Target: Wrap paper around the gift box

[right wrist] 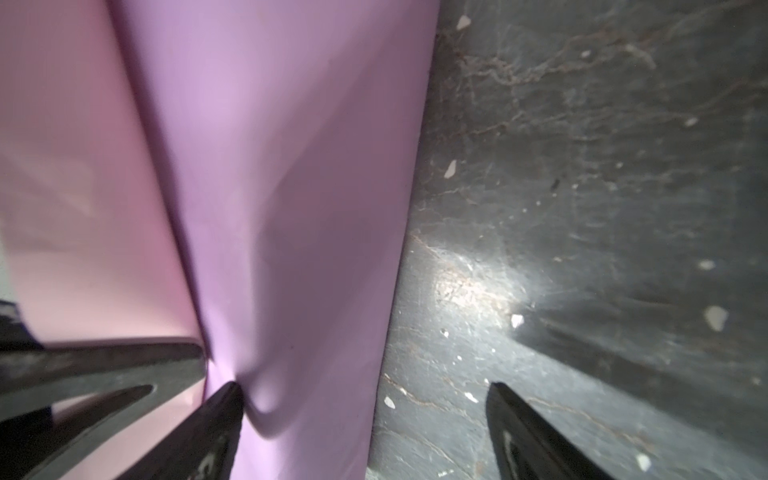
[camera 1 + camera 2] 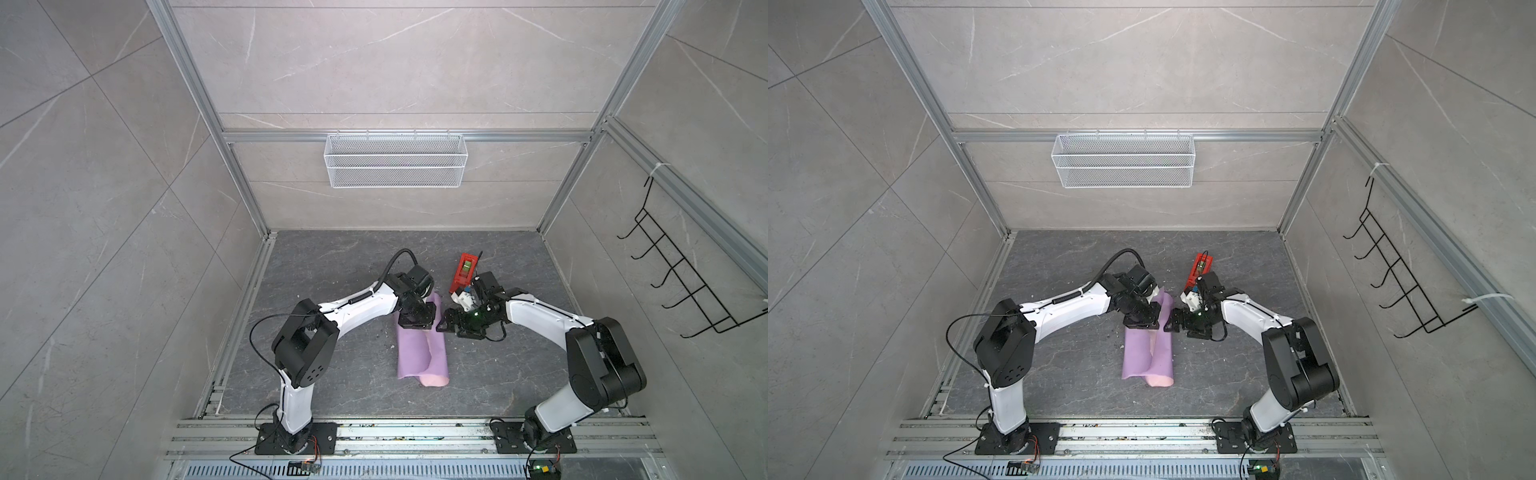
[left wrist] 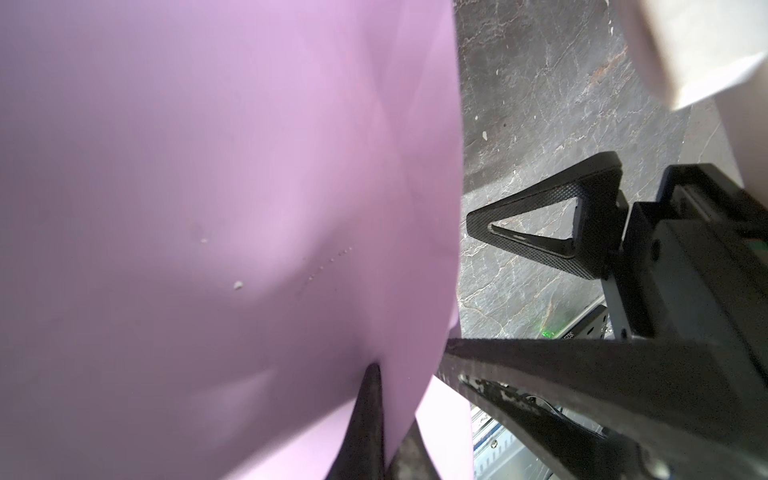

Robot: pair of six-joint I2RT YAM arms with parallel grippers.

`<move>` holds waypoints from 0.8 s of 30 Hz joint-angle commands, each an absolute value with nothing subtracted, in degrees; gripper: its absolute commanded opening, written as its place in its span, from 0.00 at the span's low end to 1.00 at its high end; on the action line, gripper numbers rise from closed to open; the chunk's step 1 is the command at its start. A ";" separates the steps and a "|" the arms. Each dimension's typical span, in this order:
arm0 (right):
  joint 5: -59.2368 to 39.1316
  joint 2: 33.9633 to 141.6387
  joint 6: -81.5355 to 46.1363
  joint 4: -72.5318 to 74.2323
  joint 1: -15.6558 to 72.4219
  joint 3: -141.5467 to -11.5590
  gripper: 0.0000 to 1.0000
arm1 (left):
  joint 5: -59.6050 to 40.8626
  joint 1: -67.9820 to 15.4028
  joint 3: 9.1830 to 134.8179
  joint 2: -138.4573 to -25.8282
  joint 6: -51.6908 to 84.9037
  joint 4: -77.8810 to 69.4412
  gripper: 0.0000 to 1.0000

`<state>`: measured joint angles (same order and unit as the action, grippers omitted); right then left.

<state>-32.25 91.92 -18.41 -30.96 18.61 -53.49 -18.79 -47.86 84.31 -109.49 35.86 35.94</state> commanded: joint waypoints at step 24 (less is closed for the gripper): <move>-27.82 94.39 -18.02 -32.67 18.78 -51.34 0.92 | -20.13 -48.26 82.42 -108.91 38.64 29.09 0.08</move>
<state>-32.60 92.03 -18.39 -30.35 18.50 -53.19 -19.11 -47.90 83.61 -109.45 38.13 34.85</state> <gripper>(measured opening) 0.918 0.066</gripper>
